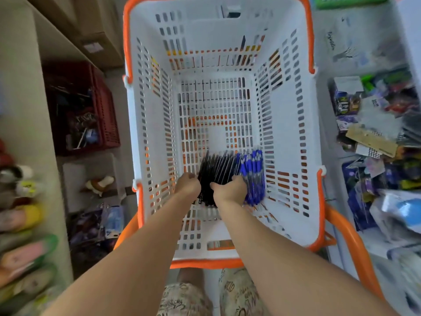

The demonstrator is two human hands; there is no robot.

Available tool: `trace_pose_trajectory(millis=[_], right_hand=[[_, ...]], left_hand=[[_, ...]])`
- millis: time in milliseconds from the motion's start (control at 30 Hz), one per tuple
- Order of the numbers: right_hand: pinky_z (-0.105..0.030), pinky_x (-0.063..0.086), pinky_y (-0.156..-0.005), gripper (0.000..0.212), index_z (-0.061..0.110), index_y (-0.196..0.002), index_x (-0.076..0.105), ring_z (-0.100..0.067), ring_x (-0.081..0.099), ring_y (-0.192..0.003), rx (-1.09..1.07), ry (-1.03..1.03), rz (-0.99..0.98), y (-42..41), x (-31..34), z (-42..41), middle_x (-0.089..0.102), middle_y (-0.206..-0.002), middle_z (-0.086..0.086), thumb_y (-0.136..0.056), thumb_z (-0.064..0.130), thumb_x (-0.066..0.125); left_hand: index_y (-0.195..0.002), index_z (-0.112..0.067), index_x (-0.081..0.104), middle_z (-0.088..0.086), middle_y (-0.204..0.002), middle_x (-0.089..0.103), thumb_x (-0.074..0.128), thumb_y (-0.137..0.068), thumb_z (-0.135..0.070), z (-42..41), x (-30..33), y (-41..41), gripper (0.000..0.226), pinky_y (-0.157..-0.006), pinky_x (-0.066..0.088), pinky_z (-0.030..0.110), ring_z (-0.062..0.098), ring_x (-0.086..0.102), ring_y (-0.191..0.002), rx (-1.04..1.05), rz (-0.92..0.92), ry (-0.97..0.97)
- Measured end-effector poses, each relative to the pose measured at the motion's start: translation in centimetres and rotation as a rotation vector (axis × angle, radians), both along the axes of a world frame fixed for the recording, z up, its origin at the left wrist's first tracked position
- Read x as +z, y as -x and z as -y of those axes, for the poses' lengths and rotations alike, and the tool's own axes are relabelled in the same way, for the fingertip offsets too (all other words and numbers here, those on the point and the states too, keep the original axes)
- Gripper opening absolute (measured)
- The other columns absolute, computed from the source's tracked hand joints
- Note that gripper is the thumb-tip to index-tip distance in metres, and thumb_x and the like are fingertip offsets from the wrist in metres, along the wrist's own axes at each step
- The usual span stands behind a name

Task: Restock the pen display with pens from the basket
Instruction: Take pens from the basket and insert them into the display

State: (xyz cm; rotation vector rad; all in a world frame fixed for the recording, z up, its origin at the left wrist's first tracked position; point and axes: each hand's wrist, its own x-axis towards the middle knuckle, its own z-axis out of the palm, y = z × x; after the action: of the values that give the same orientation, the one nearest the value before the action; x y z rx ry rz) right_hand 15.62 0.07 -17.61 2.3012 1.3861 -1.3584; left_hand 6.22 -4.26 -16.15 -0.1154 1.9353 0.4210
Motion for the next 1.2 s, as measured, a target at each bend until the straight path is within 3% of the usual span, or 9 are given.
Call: trace_pose_trajectory(millis=[167, 300, 467, 600, 667, 767, 933, 1100, 1200], right_hand=[[-0.047, 0.050, -0.097, 0.068, 0.007, -0.134, 0.049, -0.036, 0.055, -0.122, 0.168, -0.025, 0.067, 1.2, 0.0, 1.2, 0.049, -0.137, -0.013, -0.081, 0.029, 0.084], [-0.046, 0.051, -0.091, 0.060, 0.006, -0.131, 0.043, -0.034, 0.055, -0.116, 0.277, -0.084, 0.201, 2.5, -0.6, 1.9, 0.049, -0.134, -0.016, -0.086, 0.025, 0.079], [-0.043, 0.049, -0.084, 0.053, 0.005, -0.140, 0.036, -0.033, 0.051, -0.118, 0.268, -0.117, 0.268, 3.6, -1.2, 1.9, 0.044, -0.134, -0.018, -0.095, 0.013, 0.065], [-0.042, 0.049, -0.088, 0.066, 0.004, -0.148, 0.033, -0.033, 0.047, -0.121, 0.315, -0.136, 0.267, 3.4, -1.3, 2.5, 0.040, -0.141, -0.016, -0.095, 0.019, 0.068], [-0.048, 0.049, -0.092, 0.055, 0.004, -0.140, 0.044, -0.035, 0.048, -0.122, 0.328, -0.140, 0.213, 3.0, -1.1, 2.5, 0.043, -0.141, -0.016, -0.092, 0.014, 0.069], [-0.044, 0.048, -0.089, 0.024, 0.004, -0.119, 0.058, -0.035, 0.053, -0.114, 0.323, -0.189, 0.151, 3.0, -1.0, 2.3, 0.054, -0.130, -0.014, -0.095, 0.003, 0.054], [-0.044, 0.049, -0.089, 0.042, 0.008, -0.126, 0.052, -0.033, 0.052, -0.118, 0.442, -0.129, 0.192, 3.6, -0.7, 2.0, 0.049, -0.135, -0.013, -0.091, 0.019, 0.072], [-0.043, 0.049, -0.092, 0.057, 0.007, -0.131, 0.051, -0.031, 0.053, -0.121, 0.426, -0.163, 0.108, 2.3, -0.8, 1.5, 0.053, -0.133, -0.011, -0.086, 0.031, 0.079], [-0.035, 0.048, -0.084, 0.054, 0.009, -0.125, 0.058, -0.025, 0.057, -0.113, 0.248, -0.262, 0.011, 1.2, -0.2, 0.6, 0.058, -0.123, -0.006, -0.090, 0.048, 0.071]], left_hand=[[-0.116, -0.022, 0.063, 0.009, -0.117, 0.069, 0.051, -0.094, -0.008, 1.0, -1.2, 0.1, 0.028, -0.094, 0.056, 0.043, 0.028, 0.067, -0.103, 0.073, 0.025, -0.059], [-0.126, -0.023, 0.063, 0.004, -0.107, 0.070, 0.046, -0.093, -0.004, 1.0, -1.3, 0.2, 0.041, -0.082, 0.058, 0.036, 0.024, 0.068, -0.091, 0.065, 0.016, -0.079], [-0.133, -0.020, 0.062, 0.008, -0.129, 0.065, 0.041, -0.095, -0.003, 1.1, -1.8, 0.4, 0.046, -0.074, 0.054, 0.031, 0.027, 0.066, -0.100, 0.083, -0.027, -0.070], [-0.132, -0.020, 0.063, 0.005, -0.131, 0.063, 0.041, -0.096, -0.003, 1.1, -1.8, 0.3, 0.045, -0.069, 0.046, 0.027, 0.023, 0.062, -0.095, 0.102, -0.033, -0.073], [-0.132, -0.019, 0.062, 0.006, -0.126, 0.064, 0.040, -0.096, -0.002, 1.0, -1.8, 0.5, 0.045, -0.063, 0.045, 0.027, 0.020, 0.059, -0.085, 0.115, -0.046, -0.054], [-0.133, -0.017, 0.061, 0.008, -0.117, 0.066, 0.040, -0.094, -0.002, 1.2, -1.8, 0.4, 0.047, -0.053, 0.040, 0.027, 0.026, 0.063, -0.095, 0.109, -0.049, -0.050], [-0.136, -0.020, 0.058, 0.006, -0.127, 0.064, 0.039, -0.093, -0.003, 1.5, -1.8, 0.1, 0.049, -0.073, 0.050, 0.031, 0.027, 0.064, -0.105, 0.130, -0.047, -0.060], [-0.141, -0.022, 0.054, 0.008, -0.130, 0.063, 0.041, -0.096, -0.006, 1.5, -1.8, 0.1, 0.049, -0.066, 0.047, 0.028, 0.030, 0.063, -0.111, 0.141, -0.039, -0.067], [-0.140, -0.021, 0.054, 0.008, -0.131, 0.062, 0.044, -0.097, -0.010, 1.4, -1.9, 0.1, 0.045, -0.088, 0.055, 0.037, 0.029, 0.061, -0.113, 0.141, -0.040, -0.058]])
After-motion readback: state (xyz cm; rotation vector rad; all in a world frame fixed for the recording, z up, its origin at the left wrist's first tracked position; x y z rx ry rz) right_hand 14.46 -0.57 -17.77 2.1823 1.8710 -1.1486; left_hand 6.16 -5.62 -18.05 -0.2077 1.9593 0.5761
